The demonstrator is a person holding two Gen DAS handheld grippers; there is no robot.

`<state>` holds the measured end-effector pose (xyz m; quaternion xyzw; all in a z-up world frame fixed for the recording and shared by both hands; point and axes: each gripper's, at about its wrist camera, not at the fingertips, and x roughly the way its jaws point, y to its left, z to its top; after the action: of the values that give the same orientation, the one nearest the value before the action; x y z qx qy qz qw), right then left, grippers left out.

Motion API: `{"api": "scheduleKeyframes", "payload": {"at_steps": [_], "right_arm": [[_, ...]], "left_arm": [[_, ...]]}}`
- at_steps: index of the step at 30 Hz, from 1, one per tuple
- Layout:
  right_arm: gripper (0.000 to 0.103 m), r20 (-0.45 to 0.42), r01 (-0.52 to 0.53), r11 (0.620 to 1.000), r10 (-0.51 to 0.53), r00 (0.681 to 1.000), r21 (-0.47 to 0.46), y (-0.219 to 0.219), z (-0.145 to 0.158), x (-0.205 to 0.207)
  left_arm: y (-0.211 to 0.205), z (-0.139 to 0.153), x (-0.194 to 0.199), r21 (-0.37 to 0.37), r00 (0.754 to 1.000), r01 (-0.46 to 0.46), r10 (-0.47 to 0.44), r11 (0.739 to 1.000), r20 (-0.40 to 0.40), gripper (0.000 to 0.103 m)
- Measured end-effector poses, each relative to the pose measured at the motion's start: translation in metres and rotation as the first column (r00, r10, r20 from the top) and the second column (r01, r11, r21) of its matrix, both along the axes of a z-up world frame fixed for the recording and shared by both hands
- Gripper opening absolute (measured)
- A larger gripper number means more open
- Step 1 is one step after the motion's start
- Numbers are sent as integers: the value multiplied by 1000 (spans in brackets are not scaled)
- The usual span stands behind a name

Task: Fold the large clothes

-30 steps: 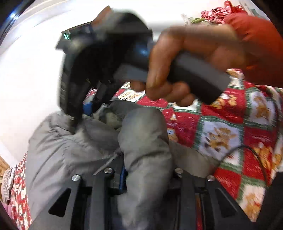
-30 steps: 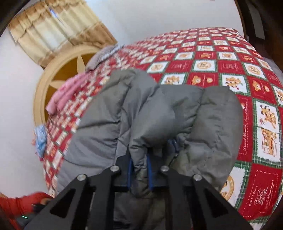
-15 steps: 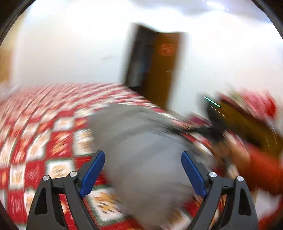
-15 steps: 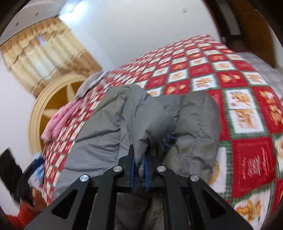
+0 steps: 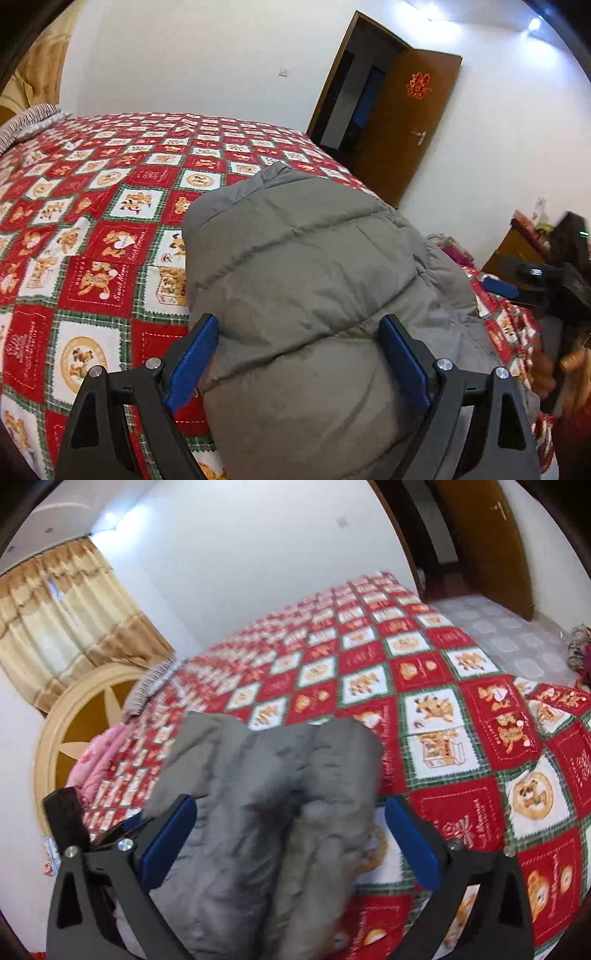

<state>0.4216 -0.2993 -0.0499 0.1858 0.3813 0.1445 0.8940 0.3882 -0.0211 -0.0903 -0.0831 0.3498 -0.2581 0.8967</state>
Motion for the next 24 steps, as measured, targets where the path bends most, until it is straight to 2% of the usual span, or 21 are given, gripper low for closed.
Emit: {"api": "scheduleKeyframes", "payload": {"at_steps": [2, 3, 5, 7, 8, 9, 10, 11, 12, 13, 14, 15, 17, 19, 20, 21, 22, 23, 24], "right_arm": [[103, -85, -37, 999, 36, 996, -6, 6, -13, 22], [103, -154, -50, 999, 47, 987, -14, 15, -25, 37], [103, -229, -76, 997, 72, 971, -6, 30, -38, 51], [103, -210, -122, 992, 116, 971, -14, 51, -36, 52], [99, -177, -147, 988, 135, 975, -56, 65, -30, 51], [77, -124, -176, 976, 160, 979, -132, 81, -23, 47], [41, -67, -216, 956, 207, 976, -198, 98, -15, 42], [34, -32, -257, 953, 255, 966, -163, 103, -12, 39], [27, 2, -297, 955, 297, 955, -26, 98, -14, 38], [24, 22, -318, 934, 319, 948, 160, 86, -23, 42], [24, 24, -312, 890, 322, 946, 334, 70, -41, 47], [23, 20, -291, 856, 313, 950, 427, 59, -56, 51], [21, -28, -176, 728, 259, 965, 662, 27, -111, 56], [16, -44, -116, 639, 229, 972, 761, 13, -143, 51], [16, -48, -93, 610, 212, 976, 787, 9, -155, 47], [15, -53, -80, 591, 205, 977, 802, 6, -161, 45], [14, -59, -67, 576, 197, 979, 815, 3, -166, 45], [14, -68, -59, 577, 196, 978, 815, 2, -167, 46], [13, -80, -52, 593, 194, 978, 803, 0, -166, 48]], "left_arm": [[-1, -5, 8, -15, 1000, -1, 1, 1000, -8, 88], [1, -7, 8, -28, 1000, -4, 4, 1000, -10, 88], [2, -11, 11, -29, 1000, -9, 8, 1000, -9, 88], [0, -11, 11, -15, 1000, -10, 10, 1000, -4, 88], [-1, -11, 10, 3, 1000, -12, 12, 1000, 4, 88], [0, -10, 9, 15, 1000, -19, 18, 1000, 16, 88], [1, -9, 9, 19, 999, -24, 24, 1000, 29, 88], [3, -7, 7, 23, 998, -32, 31, 999, 47, 88], [6, -5, 4, 25, 997, -46, 45, 999, 65, 88], [8, -3, 3, 20, 996, -54, 52, 998, 73, 88], [10, -2, 3, 7, 996, -52, 51, 999, 76, 88], [8, 0, 5, -1, 997, -43, 43, 999, 68, 88], [-5, 1, 9, 36, 998, -15, 13, 999, 63, 88], [-28, 2, 9, 109, 994, 21, -32, 994, 103, 88], [-41, 0, 9, 152, 991, 40, -58, 988, 119, 88], [-59, -3, 10, 212, 987, 57, -87, 976, 136, 88], [-67, -6, 10, 233, 985, 60, -95, 971, 145, 88], [-77, -10, 11, 252, 983, 58, -99, 966, 154, 89], [-84, -14, 15, 260, 984, 56, -97, 964, 148, 89]]}}
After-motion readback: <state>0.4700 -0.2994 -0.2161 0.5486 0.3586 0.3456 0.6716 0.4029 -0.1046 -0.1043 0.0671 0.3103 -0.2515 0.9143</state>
